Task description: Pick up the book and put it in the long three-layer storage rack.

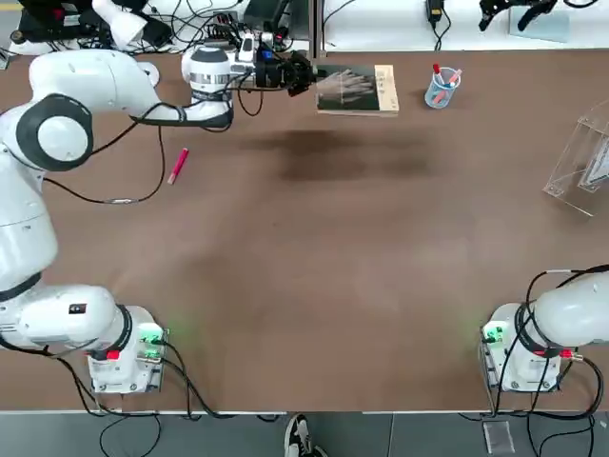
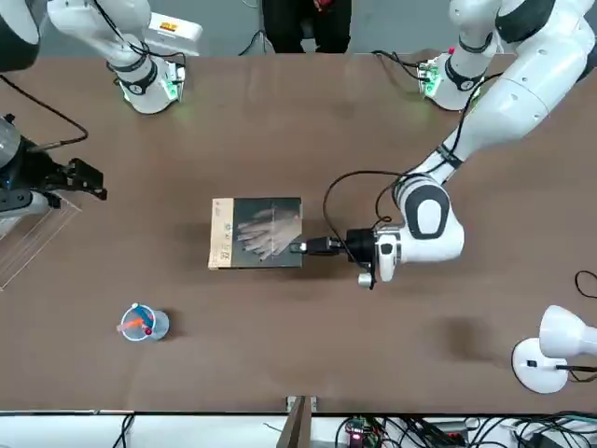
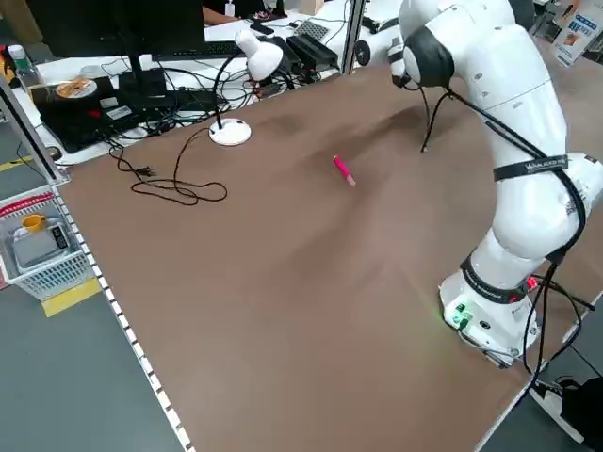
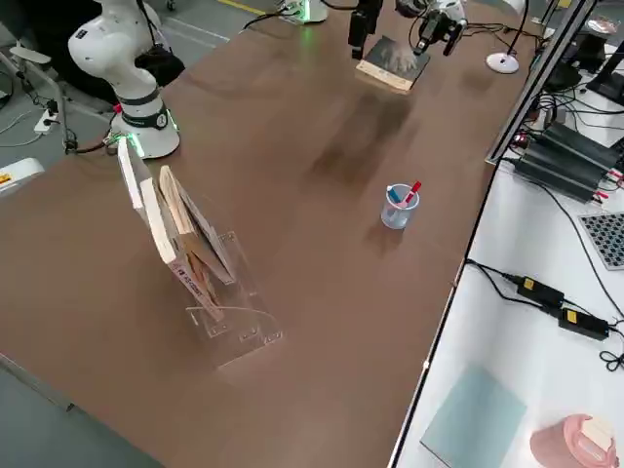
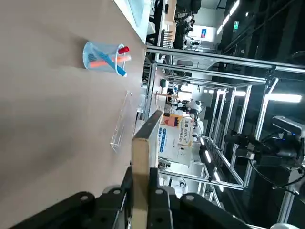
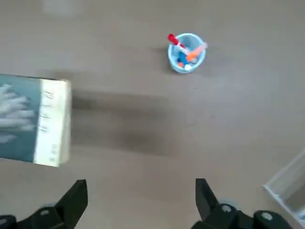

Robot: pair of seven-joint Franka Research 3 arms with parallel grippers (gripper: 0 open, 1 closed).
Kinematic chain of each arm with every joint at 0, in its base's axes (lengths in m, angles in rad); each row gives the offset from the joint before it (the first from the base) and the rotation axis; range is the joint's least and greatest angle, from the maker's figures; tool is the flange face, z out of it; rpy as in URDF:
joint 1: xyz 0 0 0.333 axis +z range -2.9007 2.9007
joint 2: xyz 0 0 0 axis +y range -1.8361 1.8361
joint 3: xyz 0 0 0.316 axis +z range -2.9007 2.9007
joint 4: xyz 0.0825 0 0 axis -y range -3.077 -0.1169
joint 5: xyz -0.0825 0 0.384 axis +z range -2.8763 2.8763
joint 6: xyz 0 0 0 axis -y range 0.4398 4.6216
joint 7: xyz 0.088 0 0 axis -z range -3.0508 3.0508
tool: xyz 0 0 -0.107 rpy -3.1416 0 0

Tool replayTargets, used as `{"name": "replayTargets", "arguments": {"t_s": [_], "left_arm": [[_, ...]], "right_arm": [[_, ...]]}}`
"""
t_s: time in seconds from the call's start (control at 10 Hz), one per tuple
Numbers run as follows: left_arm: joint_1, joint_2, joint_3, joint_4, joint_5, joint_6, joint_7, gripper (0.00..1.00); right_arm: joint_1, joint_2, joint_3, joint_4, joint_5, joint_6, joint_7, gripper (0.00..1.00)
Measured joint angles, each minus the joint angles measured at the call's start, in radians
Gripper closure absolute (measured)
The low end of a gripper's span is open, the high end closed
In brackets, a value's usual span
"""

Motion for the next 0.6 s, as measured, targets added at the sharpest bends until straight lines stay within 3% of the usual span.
{"name": "replayTargets", "arguments": {"t_s": [0.2, 0.6], "left_arm": [[-0.008, 0.0, 0.0, 0.007, -0.015, 0.001, 0.004, 1.0], [-0.025, 0.001, 0.0, 0.024, -0.041, 0.004, 0.004, 1.0]], "right_arm": [[-0.035, 0.013, -0.001, -0.008, 0.097, 0.004, -0.027, 0.0], [-0.184, 0.1, -0.007, -0.027, 0.396, -0.021, -0.23, 0.0]]}}
